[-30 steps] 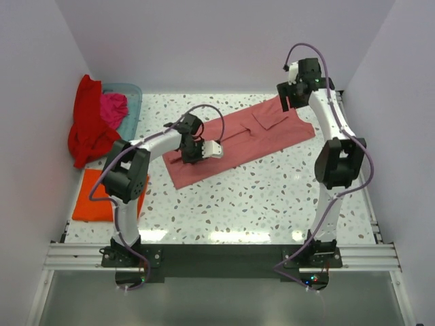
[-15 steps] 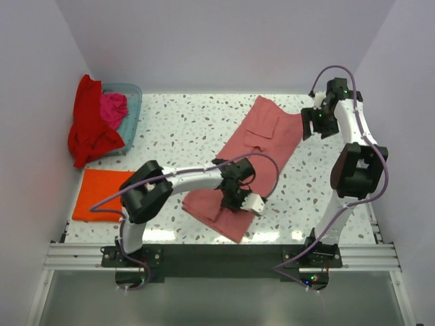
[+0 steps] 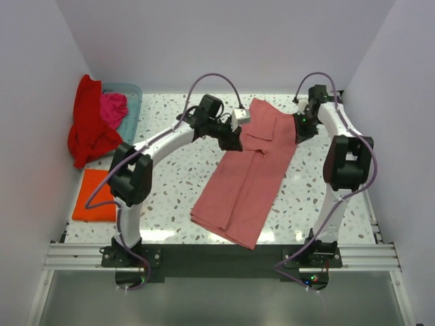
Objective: Fold and stack the t-shirts
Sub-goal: Fold the tshirt
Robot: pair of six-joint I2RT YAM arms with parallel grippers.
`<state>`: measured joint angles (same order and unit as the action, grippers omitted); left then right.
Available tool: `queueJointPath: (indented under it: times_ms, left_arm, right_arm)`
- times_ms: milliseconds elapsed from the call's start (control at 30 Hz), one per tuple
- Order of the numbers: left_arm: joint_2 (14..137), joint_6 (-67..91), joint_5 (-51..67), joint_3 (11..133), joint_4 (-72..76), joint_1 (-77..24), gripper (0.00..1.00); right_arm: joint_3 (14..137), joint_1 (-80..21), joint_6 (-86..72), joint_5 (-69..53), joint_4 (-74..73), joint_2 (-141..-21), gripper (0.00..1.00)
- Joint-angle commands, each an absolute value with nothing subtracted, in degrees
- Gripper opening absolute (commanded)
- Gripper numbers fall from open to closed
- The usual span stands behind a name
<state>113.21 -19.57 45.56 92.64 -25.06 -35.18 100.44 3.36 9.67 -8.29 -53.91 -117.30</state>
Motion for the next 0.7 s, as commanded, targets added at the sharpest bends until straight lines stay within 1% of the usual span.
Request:
queueJointPath:
  times_ms: [0,67,267,300,400,600,667]
  left_arm:
    - [119.9,-8.9,41.0,100.2,-19.2,-32.8,0.19]
    - [121.6,-6.8,38.8,101.9,-18.6,-31.7,0.19]
    - [122.3,-0.7,35.1,100.1,-13.1,-26.2,0.19]
    - [121.7,-0.4,34.2,98.8,-12.7,-24.9,0.19]
    - [119.0,3.5,33.2,94.4,-10.0,-22.7,0.19]
    - [111.8,7.3,27.9,84.3,-4.7,-19.1,0.19]
    - [111.5,6.5,26.5,83.7,-5.3,-18.9,0.19]
  right_arm:
    - [102.5,0.4,6.9,-4.7,-47.8,-121.8,0.1]
    - [104.4,-2.4,6.8,-2.6,-47.5,-125.1,0.09]
    - [112.9,-7.5,9.7,5.7,-47.4,-134.2,0.06]
    - [116.4,-8.0,10.1,6.2,-48.8,-137.6,0.05]
    - [123.2,-11.1,13.2,7.5,-49.9,-142.9,0.06]
    - [134.9,-19.9,19.2,7.7,-46.6,-149.7,0.09]
    - [137.6,-22.0,20.4,8.0,-46.0,-152.0,0.1]
